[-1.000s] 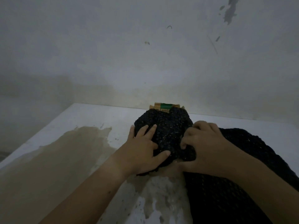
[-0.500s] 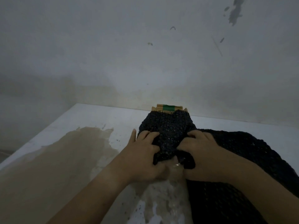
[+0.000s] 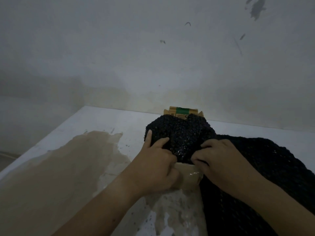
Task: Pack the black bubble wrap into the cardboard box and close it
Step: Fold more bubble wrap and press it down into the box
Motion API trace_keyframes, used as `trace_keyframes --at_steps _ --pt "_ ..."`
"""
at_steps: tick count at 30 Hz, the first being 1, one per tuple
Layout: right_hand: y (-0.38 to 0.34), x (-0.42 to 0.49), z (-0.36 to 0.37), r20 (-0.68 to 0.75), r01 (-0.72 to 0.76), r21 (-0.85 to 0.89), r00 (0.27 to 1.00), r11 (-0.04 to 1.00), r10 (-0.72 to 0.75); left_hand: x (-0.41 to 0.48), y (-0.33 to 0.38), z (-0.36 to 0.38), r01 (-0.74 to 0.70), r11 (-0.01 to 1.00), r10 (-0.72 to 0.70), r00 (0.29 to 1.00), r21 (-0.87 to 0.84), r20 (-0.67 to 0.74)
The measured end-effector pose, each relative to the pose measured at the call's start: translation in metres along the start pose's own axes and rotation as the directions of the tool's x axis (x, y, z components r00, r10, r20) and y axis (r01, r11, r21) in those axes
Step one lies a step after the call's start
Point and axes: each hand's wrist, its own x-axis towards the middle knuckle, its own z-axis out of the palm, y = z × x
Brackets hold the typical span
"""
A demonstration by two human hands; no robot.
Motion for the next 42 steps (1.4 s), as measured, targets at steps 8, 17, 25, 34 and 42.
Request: trace_keyframes --at_steps 8,17,25,34,42 --pt "-0.009 0.004 -0.006 0.231 0.016 -0.065 0.973 0.998 -0.001 0.005 -0.006 0.005 -0.038 0.999 0.038 0.998 0.005 0.046" --pt "0.009 -0.018 -0.020 -0.022 0.041 -0.080 0.999 0.996 -0.042 0.004 -0.007 0.005 -0.042 0.999 0.043 0.998 -0.016 0.056" --pt "-0.010 -0.004 0.003 0.275 0.044 -0.157 0.961 0.987 0.000 0.000 -0.003 0.008 -0.043 0.999 0.044 0.998 -0.027 0.039" --pt "0.009 0.009 -0.027 -0.006 -0.174 0.044 0.985 0.984 0.175 0.004 -0.016 0.001 0.060 0.985 -0.096 0.970 -0.164 -0.223" --pt "0.007 0.020 0.008 0.259 -0.165 0.005 0.953 0.986 0.158 0.033 -0.010 -0.008 0.183 0.983 -0.182 0.980 -0.003 0.075"
